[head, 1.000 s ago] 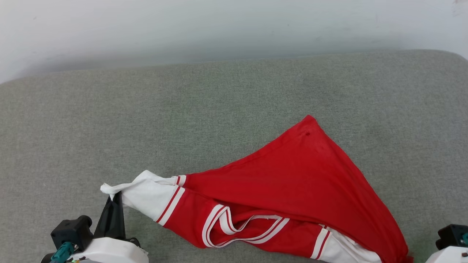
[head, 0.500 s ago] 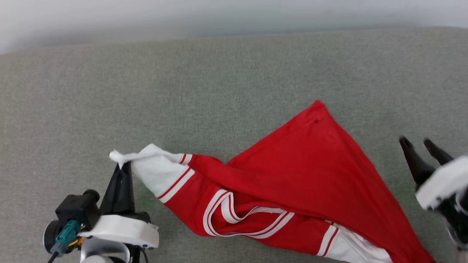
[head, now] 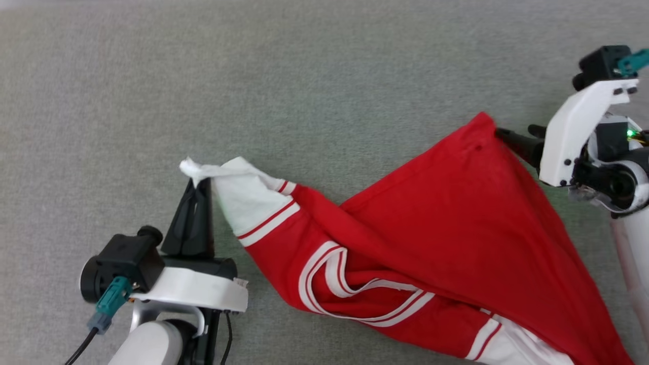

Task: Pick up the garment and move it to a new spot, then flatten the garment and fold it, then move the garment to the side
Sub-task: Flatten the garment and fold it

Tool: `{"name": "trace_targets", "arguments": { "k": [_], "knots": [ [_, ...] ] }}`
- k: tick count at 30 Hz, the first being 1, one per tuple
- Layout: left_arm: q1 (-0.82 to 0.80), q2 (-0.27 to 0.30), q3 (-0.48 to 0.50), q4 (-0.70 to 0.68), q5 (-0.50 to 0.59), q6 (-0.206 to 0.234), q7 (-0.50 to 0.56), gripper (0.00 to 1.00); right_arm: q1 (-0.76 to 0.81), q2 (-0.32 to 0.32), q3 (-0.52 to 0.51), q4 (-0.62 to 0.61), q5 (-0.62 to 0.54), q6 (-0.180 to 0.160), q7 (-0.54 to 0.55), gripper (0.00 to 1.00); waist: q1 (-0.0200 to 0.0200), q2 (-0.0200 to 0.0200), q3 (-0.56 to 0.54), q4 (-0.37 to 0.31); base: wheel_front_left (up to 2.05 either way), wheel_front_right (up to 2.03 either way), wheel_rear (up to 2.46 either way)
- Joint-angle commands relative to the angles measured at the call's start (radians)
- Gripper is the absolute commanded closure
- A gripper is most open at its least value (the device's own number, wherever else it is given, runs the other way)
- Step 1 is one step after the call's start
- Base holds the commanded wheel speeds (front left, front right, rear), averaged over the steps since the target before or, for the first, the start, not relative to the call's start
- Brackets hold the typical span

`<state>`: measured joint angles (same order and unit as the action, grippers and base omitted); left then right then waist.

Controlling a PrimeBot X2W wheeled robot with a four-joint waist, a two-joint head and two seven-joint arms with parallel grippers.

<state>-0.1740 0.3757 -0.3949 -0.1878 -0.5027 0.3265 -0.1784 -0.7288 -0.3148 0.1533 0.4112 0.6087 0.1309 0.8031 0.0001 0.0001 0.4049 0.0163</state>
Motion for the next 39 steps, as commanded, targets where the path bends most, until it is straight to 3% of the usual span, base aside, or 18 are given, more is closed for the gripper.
{"name": "trace_targets", "arguments": {
  "k": [1, 7, 8, 10, 18, 22, 28, 39],
  "knots": [
    [-0.018, -0.005, -0.006, -0.001, 0.009, -0.004, -0.003, 1.00, -0.019, -0.007, 0.022, 0.020, -0.003, 0.000, 0.026, 0.00, -0.0001, -0.0001, 0.031, 0.031, 0.00, 0.00, 0.00],
    [-0.049, -0.021, -0.024, 0.016, 0.011, -0.019, -0.020, 1.00, -0.050, -0.011, 0.132, 0.123, 0.020, 0.000, 0.137, 0.00, -0.0001, -0.0001, 0.057, 0.057, 0.00, 0.00, 0.00],
    [-0.051, -0.023, -0.024, 0.020, 0.009, -0.023, -0.021, 1.00, -0.047, -0.008, 0.147, 0.141, 0.030, 0.000, 0.152, 0.14, -0.0001, -0.0001, 0.059, 0.059, 0.00, 0.00, 0.00],
    [-0.056, -0.025, -0.026, 0.028, 0.007, -0.025, -0.025, 1.00, -0.045, -0.005, 0.180, 0.159, 0.041, 0.000, 0.167, 0.98, -0.0001, -0.0001, 0.062, 0.062, 0.00, 0.00, 0.00],
    [-0.049, -0.017, -0.023, 0.062, -0.009, -0.033, -0.022, 1.00, -0.071, -0.035, 0.215, 0.144, 0.093, 0.000, 0.059, 1.00, -0.0001, -0.0001, 0.017, 0.062, 0.00, 0.00, 0.00],
    [-0.055, -0.002, -0.024, 0.083, -0.011, -0.043, -0.013, 1.00, -0.066, -0.089, 0.219, 0.096, 0.078, 0.000, -0.072, 1.00, -0.0001, -0.0001, -0.044, 0.052, 0.00, 0.00, 0.00],
    [-0.052, 0.022, 0.011, 0.133, -0.046, -0.058, -0.009, 1.00, 0.020, -0.112, 0.189, 0.030, 0.077, 0.000, -0.231, 1.00, -0.0001, -0.0001, -0.158, 0.010, 0.00, 0.00, 0.00],
    [-0.093, 0.069, 0.080, 0.253, -0.120, -0.112, -0.008, 1.00, 0.199, -0.095, 0.116, -0.090, 0.048, 0.000, -0.320, 1.00, -0.0001, -0.0001, -0.288, -0.066, 0.00, 0.00, 0.00]
  ]
}}
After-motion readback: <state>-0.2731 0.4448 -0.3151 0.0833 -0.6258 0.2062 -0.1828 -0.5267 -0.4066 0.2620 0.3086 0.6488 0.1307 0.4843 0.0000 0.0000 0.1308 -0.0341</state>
